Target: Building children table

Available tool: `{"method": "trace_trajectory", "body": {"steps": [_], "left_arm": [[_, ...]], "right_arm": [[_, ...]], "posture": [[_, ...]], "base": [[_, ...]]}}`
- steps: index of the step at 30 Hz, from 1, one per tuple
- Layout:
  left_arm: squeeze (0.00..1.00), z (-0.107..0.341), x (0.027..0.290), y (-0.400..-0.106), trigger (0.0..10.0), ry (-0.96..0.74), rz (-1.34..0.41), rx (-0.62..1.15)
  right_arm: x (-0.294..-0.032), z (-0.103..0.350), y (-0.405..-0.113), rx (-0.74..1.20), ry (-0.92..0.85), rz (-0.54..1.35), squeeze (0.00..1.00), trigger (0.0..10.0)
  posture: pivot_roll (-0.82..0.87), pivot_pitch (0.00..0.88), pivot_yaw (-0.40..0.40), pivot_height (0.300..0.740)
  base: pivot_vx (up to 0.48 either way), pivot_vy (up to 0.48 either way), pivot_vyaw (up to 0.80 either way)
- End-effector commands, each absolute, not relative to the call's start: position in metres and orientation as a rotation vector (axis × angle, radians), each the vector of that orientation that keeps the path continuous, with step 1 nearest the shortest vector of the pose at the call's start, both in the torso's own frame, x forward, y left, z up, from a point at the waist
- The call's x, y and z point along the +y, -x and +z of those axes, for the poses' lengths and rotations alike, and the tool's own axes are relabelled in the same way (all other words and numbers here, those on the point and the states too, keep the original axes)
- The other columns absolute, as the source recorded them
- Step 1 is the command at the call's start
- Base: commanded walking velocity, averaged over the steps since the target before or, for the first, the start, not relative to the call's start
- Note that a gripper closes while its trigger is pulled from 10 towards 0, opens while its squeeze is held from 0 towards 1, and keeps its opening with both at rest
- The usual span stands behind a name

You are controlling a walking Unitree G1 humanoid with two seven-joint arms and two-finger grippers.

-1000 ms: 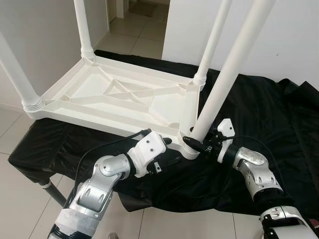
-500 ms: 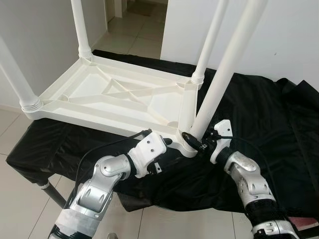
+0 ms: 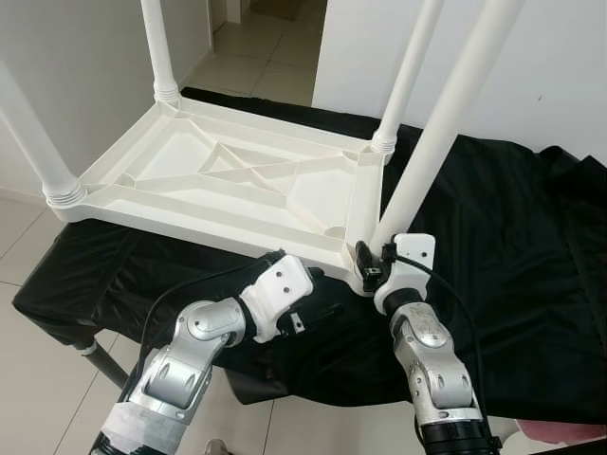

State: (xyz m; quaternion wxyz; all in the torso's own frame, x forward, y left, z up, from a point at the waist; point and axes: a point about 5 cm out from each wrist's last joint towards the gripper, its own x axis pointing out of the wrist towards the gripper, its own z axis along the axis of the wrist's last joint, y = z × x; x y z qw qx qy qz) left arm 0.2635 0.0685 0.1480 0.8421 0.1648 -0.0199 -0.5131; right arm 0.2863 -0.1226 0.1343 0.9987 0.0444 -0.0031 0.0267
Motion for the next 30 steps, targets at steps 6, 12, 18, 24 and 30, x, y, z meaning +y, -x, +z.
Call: {"method": "trace_trajectory", "body": {"steps": [6, 12, 18, 24, 30], "left_arm": [[0.0, 0.15, 0.068, -0.263, 10.0, -0.363, -1.052, -0.055], [0.0, 0.15, 0.068, -0.262, 10.0, -0.364, -1.056, -0.055], [0.0, 0.15, 0.068, -0.262, 10.0, -0.366, -1.056, -0.056], [0.0, 0.15, 0.066, -0.263, 10.0, -0.365, -1.062, -0.059], [0.0, 0.151, 0.065, -0.264, 10.0, -0.369, -1.068, -0.064]], "right_arm": [[-0.116, 0.117, -0.279, 0.09, -0.156, 0.046, 0.0, 10.0], [-0.115, 0.124, -0.277, 0.065, -0.194, 0.073, 1.0, 10.0], [-0.127, 0.135, -0.274, 0.025, -0.175, 0.123, 1.0, 10.0], [-0.141, 0.137, -0.277, -0.015, -0.121, 0.213, 0.0, 10.0], [-0.152, 0.135, -0.284, -0.036, -0.083, 0.352, 0.0, 10.0]], "posture": [[0.04, 0.058, -0.074, 0.74], [0.04, 0.051, -0.075, 0.74], [0.04, 0.046, -0.075, 0.74], [0.03, 0.037, -0.074, 0.74], [0.02, 0.033, -0.069, 0.74]], "base": [[0.0, 0.0, 0.0], [0.0, 0.0, 0.0], [0.0, 0.0, 0.0], [0.0, 0.0, 0.0], [0.0, 0.0, 0.0]]}}
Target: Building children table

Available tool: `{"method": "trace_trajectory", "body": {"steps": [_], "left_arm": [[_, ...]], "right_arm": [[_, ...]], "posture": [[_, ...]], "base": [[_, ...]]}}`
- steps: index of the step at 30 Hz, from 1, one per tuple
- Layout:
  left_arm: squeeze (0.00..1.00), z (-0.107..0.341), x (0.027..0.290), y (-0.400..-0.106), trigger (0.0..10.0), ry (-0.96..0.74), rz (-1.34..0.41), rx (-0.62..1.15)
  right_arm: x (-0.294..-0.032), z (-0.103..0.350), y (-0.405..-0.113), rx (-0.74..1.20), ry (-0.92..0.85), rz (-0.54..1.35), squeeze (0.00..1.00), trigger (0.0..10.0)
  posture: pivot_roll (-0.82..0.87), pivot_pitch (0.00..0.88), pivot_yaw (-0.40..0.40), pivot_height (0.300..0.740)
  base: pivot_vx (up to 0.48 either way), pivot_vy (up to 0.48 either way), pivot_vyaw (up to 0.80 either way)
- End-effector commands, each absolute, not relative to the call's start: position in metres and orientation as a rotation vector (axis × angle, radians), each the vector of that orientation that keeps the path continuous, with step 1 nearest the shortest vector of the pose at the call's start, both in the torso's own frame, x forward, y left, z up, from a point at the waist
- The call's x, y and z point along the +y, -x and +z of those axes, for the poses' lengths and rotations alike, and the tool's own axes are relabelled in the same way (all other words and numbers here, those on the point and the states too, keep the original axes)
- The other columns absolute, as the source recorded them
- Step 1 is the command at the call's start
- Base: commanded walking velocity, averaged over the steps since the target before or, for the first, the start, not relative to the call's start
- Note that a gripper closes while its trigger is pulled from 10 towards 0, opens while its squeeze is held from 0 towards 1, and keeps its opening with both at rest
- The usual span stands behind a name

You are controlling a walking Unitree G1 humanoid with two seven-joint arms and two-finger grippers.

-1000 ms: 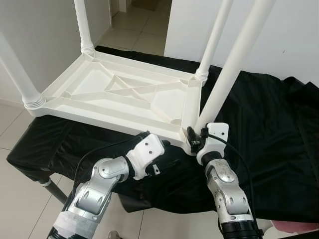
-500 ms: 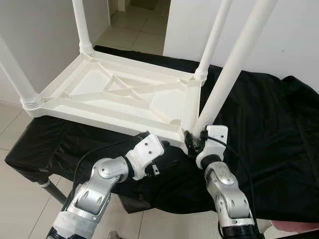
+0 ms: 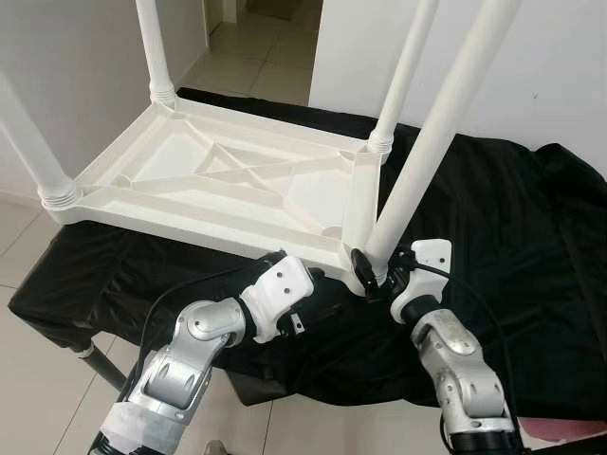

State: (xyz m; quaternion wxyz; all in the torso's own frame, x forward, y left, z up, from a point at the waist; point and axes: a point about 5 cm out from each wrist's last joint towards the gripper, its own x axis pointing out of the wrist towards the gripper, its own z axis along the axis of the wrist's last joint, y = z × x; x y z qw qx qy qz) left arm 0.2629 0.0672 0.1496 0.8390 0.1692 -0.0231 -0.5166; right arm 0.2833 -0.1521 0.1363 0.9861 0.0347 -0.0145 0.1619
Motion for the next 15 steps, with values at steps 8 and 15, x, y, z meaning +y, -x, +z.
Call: {"method": "trace_trajectory", "body": {"steps": [8, 15], "left_arm": [[0.0, 0.152, 0.065, -0.267, 10.0, -0.378, -1.072, -0.067], [0.0, 0.155, 0.068, -0.27, 10.0, -0.383, -1.054, -0.077]], "right_arm": [[-0.151, 0.132, -0.293, -0.032, -0.024, 0.577, 0.0, 10.0], [-0.155, 0.129, -0.309, -0.021, 0.027, 0.729, 0.0, 10.0]], "posture": [[0.02, 0.034, -0.065, 0.74], [0.03, 0.034, -0.077, 0.74]], "base": [[0.0, 0.0, 0.0], [0.0, 0.0, 0.0]]}}
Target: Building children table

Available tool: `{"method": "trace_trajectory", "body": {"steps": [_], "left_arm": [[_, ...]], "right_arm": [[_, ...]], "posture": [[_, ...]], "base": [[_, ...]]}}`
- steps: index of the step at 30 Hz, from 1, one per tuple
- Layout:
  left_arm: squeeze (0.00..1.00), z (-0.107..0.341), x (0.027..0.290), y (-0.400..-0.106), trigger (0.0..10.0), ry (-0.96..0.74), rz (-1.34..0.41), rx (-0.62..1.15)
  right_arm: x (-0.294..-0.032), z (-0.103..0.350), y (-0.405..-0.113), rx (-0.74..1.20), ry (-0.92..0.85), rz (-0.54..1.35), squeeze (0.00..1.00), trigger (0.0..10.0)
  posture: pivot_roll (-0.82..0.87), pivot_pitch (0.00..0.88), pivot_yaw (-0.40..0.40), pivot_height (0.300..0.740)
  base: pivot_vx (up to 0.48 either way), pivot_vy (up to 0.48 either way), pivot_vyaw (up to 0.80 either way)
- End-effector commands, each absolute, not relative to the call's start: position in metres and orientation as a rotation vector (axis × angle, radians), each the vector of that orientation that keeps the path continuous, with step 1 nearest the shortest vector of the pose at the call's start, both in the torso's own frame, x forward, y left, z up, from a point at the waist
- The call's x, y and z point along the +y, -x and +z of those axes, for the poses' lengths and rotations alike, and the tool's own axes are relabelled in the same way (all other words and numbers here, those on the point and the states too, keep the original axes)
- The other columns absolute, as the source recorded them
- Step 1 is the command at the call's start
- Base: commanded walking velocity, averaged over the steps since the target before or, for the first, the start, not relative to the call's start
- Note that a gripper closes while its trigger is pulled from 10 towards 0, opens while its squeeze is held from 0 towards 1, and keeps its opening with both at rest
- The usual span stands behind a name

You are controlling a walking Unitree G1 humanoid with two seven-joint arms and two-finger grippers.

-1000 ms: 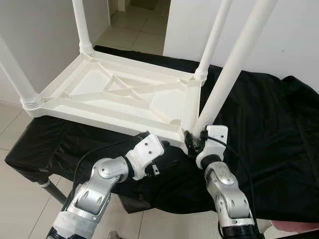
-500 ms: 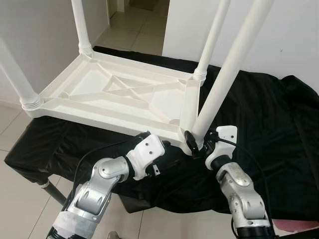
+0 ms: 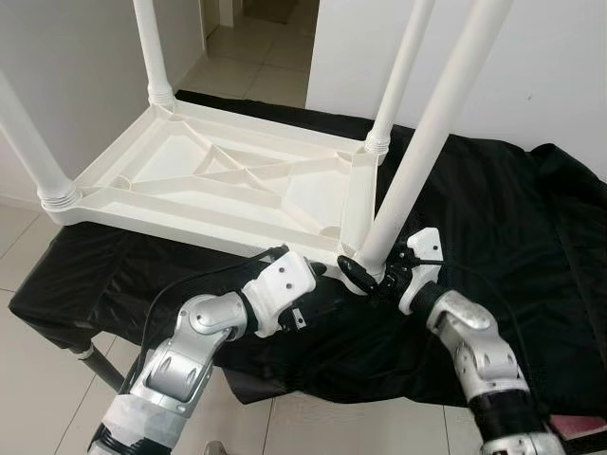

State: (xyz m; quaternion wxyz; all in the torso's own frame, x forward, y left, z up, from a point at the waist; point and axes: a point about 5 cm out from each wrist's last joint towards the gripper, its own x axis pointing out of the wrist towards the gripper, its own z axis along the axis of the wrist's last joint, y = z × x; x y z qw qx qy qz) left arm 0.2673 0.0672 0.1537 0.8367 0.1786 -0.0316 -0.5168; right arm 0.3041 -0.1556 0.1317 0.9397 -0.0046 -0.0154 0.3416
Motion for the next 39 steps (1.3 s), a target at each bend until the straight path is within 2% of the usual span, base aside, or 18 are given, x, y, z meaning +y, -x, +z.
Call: {"method": "trace_trajectory", "body": {"steps": [1, 7, 8, 9, 10, 11, 22, 23, 24, 29, 34, 39], "left_arm": [[0.0, 0.155, 0.068, -0.27, 10.0, -0.383, -1.054, -0.077], [0.0, 0.158, 0.067, -0.276, 10.0, -0.388, -1.041, -0.087], [0.0, 0.158, 0.067, -0.277, 10.0, -0.389, -1.041, -0.089], [0.0, 0.158, 0.067, -0.278, 10.0, -0.392, -1.042, -0.09], [0.0, 0.158, 0.067, -0.278, 10.0, -0.392, -1.042, -0.09], [0.0, 0.159, 0.067, -0.279, 10.0, -0.393, -1.044, -0.092], [0.0, 0.158, 0.063, -0.282, 10.0, -0.431, -1.074, -0.096], [0.0, 0.159, 0.063, -0.283, 10.0, -0.429, -1.078, -0.097], [0.0, 0.159, 0.062, -0.283, 10.0, -0.425, -1.081, -0.097], [0.0, 0.158, 0.061, -0.286, 10.0, -0.428, -1.084, -0.098], [0.0, 0.158, 0.063, -0.286, 10.0, -0.431, -1.083, -0.099], [0.0, 0.157, 0.066, -0.289, 10.0, -0.442, -1.072, -0.097]], "right_arm": [[-0.155, 0.129, -0.309, -0.021, 0.027, 0.729, 0.0, 10.0], [-0.16, 0.128, -0.326, -0.01, 0.082, 0.729, 0.0, 10.0], [-0.161, 0.128, -0.329, -0.008, 0.087, 0.727, 0.0, 6.2], [-0.161, 0.127, -0.33, -0.007, 0.087, 0.725, 0.0, 3.2], [-0.161, 0.127, -0.33, -0.007, 0.087, 0.725, 0.0, 3.2], [-0.161, 0.127, -0.332, -0.011, 0.079, 0.729, 0.0, 0.0], [-0.16, 0.123, -0.329, -0.032, 0.074, 0.746, 0.0, 0.0], [-0.16, 0.122, -0.327, -0.029, 0.069, 0.742, 0.0, 2.0], [-0.161, 0.121, -0.327, -0.031, 0.067, 0.741, 0.0, 10.0], [-0.162, 0.116, -0.323, -0.026, 0.038, 0.703, 0.0, 10.0], [-0.164, 0.115, -0.325, 0.012, 0.062, 0.536, 0.0, 10.0], [-0.163, 0.116, -0.321, 0.016, 0.012, 0.371, 0.0, 10.0]], "posture": [[0.03, 0.034, -0.077, 0.74], [0.03, 0.03, -0.069, 0.74], [0.03, 0.026, -0.065, 0.74], [0.03, 0.026, -0.065, 0.74], [0.03, 0.026, -0.065, 0.74], [0.03, 0.024, -0.063, 0.74], [0.0, 0.015, -0.046, 0.74], [-0.01, 0.009, -0.046, 0.74], [-0.01, 0.013, -0.047, 0.74], [-0.02, 0.018, -0.049, 0.74], [-0.02, 0.019, -0.057, 0.74], [-0.02, 0.025, -0.056, 0.74]], "base": [[0.0, 0.0, 0.0], [0.0, 0.0, 0.0], [0.0, 0.0, 0.0], [0.0, 0.0, 0.0], [0.0, 0.0, 0.0], [0.0, 0.0, 0.0], [0.0, 0.0, 0.0], [0.0, 0.0, 0.0], [0.0, 0.0, 0.0], [0.0, 0.0, 0.0], [0.0, 0.0, 0.0], [0.0, 0.0, 0.0]]}}
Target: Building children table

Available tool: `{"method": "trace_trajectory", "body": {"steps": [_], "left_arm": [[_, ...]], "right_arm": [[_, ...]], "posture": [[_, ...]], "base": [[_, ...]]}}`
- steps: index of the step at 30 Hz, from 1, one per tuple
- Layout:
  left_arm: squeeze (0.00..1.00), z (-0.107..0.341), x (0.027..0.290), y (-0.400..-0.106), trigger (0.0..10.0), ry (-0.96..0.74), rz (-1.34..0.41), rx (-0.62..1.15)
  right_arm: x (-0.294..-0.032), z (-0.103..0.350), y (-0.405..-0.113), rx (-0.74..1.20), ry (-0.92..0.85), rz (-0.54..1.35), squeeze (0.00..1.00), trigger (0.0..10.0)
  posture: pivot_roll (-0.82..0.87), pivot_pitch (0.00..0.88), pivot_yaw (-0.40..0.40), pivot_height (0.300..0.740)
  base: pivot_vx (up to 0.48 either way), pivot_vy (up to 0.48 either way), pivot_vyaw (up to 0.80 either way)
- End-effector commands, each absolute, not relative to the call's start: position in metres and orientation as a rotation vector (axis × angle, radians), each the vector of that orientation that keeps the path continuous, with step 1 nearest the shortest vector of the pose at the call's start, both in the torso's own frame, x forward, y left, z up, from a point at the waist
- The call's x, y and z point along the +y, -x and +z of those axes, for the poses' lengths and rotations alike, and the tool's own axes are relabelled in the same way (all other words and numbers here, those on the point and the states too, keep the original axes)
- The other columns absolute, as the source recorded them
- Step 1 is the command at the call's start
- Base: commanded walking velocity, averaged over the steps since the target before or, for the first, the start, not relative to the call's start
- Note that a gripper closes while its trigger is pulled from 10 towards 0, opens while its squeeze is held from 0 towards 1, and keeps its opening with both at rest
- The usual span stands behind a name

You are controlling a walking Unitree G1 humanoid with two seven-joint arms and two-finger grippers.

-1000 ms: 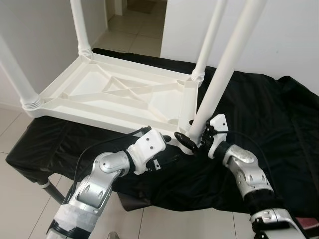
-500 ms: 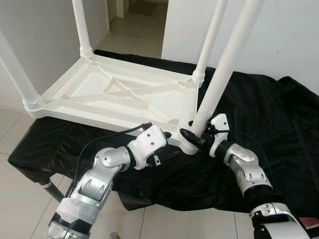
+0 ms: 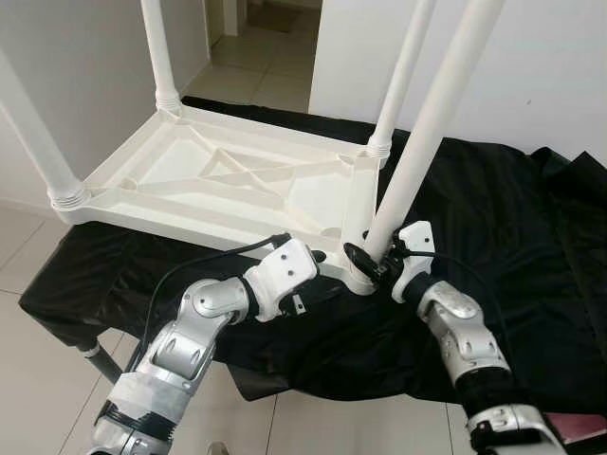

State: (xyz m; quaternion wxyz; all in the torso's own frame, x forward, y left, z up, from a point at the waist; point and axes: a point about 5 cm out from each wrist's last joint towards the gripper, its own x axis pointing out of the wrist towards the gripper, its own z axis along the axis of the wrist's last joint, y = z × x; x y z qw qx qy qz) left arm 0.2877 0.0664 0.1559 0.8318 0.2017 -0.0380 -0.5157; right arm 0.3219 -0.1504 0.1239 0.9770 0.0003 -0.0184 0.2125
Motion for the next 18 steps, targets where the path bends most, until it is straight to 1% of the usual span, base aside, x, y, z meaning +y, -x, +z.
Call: {"method": "trace_trajectory", "body": {"steps": [1, 2, 5, 6, 7, 9, 10, 11, 12, 15, 18], "left_arm": [[0.0, 0.158, 0.066, -0.29, 10.0, -0.44, -1.07, -0.099], [0.0, 0.16, 0.065, -0.289, 10.0, -0.438, -1.073, -0.102], [0.0, 0.159, 0.066, -0.29, 10.0, -0.438, -1.075, -0.102], [0.0, 0.158, 0.066, -0.289, 10.0, -0.442, -1.08, -0.099], [0.0, 0.158, 0.066, -0.289, 10.0, -0.442, -1.08, -0.099], [0.0, 0.157, 0.066, -0.288, 10.0, -0.442, -1.086, -0.095], [0.0, 0.157, 0.066, -0.288, 10.0, -0.442, -1.086, -0.095], [0.0, 0.157, 0.066, -0.287, 10.0, -0.442, -1.088, -0.095], [0.0, 0.157, 0.065, -0.287, 10.0, -0.439, -1.088, -0.09], [0.0, 0.156, 0.065, -0.287, 10.0, -0.438, -1.089, -0.088], [0.0, 0.157, 0.066, -0.287, 10.0, -0.452, -1.094, -0.088]], "right_arm": [[-0.164, 0.112, -0.318, 0.026, 0.001, 0.317, 0.0, 10.0], [-0.163, 0.104, -0.309, 0.041, -0.008, 0.196, 0.0, 10.0], [-0.162, 0.102, -0.305, 0.042, -0.013, 0.151, 0.0, 10.0], [-0.159, 0.101, -0.301, 0.043, -0.019, 0.087, 0.0, 10.0], [-0.159, 0.101, -0.301, 0.043, -0.019, 0.087, 0.0, 10.0], [-0.148, 0.099, -0.291, 0.061, -0.051, -0.029, 0.0, 10.0], [-0.148, 0.099, -0.291, 0.061, -0.051, -0.029, 0.0, 10.0], [-0.138, 0.101, -0.287, 0.065, -0.044, -0.035, 0.0, 10.0], [-0.134, 0.103, -0.284, 0.069, -0.081, -0.075, 0.0, 10.0], [-0.134, 0.104, -0.283, 0.076, -0.096, -0.1, 0.0, 10.0], [-0.13, 0.107, -0.279, 0.063, -0.085, -0.082, 0.0, 10.0]], "posture": [[-0.02, 0.025, -0.055, 0.74], [-0.02, 0.034, -0.048, 0.74], [-0.03, 0.034, -0.046, 0.74], [-0.03, 0.035, -0.044, 0.74], [-0.03, 0.035, -0.044, 0.74], [-0.03, 0.043, -0.043, 0.74], [-0.03, 0.043, -0.043, 0.74], [-0.02, 0.048, -0.041, 0.74], [-0.02, 0.055, -0.042, 0.74], [-0.02, 0.055, -0.042, 0.74], [-0.01, 0.067, -0.041, 0.74]], "base": [[0.0, 0.0, 0.0], [0.0, 0.0, 0.0], [0.0, 0.0, 0.0], [0.0, 0.0, 0.0], [0.0, 0.0, 0.0], [0.0, 0.0, 0.0], [0.0, 0.0, 0.0], [0.0, 0.0, 0.0], [0.0, 0.0, 0.0], [0.0, 0.0, 0.0], [0.0, 0.0, 0.0]]}}
